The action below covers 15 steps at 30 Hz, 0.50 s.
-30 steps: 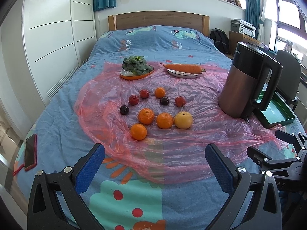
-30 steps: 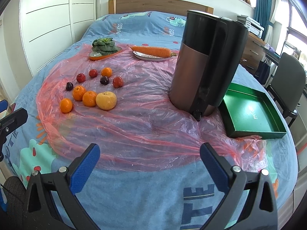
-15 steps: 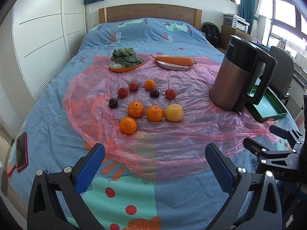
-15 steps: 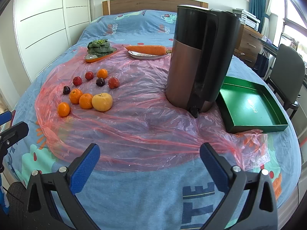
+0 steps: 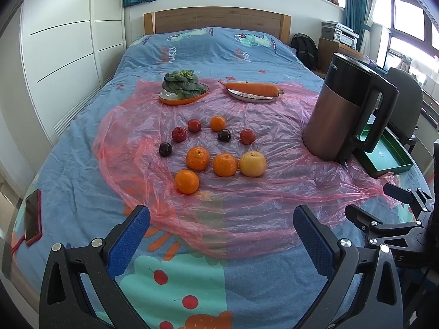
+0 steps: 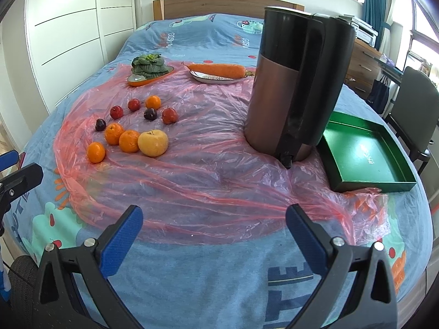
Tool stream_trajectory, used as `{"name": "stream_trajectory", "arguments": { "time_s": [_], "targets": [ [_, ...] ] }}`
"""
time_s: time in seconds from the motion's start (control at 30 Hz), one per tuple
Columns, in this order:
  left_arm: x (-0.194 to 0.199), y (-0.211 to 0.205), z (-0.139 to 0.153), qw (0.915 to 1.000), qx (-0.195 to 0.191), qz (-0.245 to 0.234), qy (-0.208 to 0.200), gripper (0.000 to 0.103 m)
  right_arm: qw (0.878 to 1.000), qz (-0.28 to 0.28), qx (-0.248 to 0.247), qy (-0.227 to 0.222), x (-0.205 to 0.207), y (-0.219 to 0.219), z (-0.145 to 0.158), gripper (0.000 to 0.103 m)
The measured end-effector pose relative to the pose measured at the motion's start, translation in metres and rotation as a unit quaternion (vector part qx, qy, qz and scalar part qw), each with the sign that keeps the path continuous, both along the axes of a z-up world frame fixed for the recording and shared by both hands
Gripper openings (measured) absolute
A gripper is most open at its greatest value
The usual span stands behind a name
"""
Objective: Organize fruits
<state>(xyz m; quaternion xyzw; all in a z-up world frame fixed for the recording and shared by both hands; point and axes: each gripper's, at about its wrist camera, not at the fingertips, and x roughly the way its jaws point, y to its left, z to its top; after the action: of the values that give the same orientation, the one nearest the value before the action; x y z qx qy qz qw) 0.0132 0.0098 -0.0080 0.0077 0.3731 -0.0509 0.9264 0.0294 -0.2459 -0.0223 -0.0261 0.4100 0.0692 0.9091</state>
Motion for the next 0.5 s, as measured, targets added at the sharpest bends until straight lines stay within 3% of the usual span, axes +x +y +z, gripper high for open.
{"name": "stream_trajectory", "arguments": {
  "time_s": [0.5],
  "targets": [
    [0.008, 0.003, -0.010, 0.9999, 0.001, 0.000, 0.017, 0.102, 1.000, -0.004, 0.002, 0.005, 0.003, 0.002, -0.007, 0.103]
  ]
}}
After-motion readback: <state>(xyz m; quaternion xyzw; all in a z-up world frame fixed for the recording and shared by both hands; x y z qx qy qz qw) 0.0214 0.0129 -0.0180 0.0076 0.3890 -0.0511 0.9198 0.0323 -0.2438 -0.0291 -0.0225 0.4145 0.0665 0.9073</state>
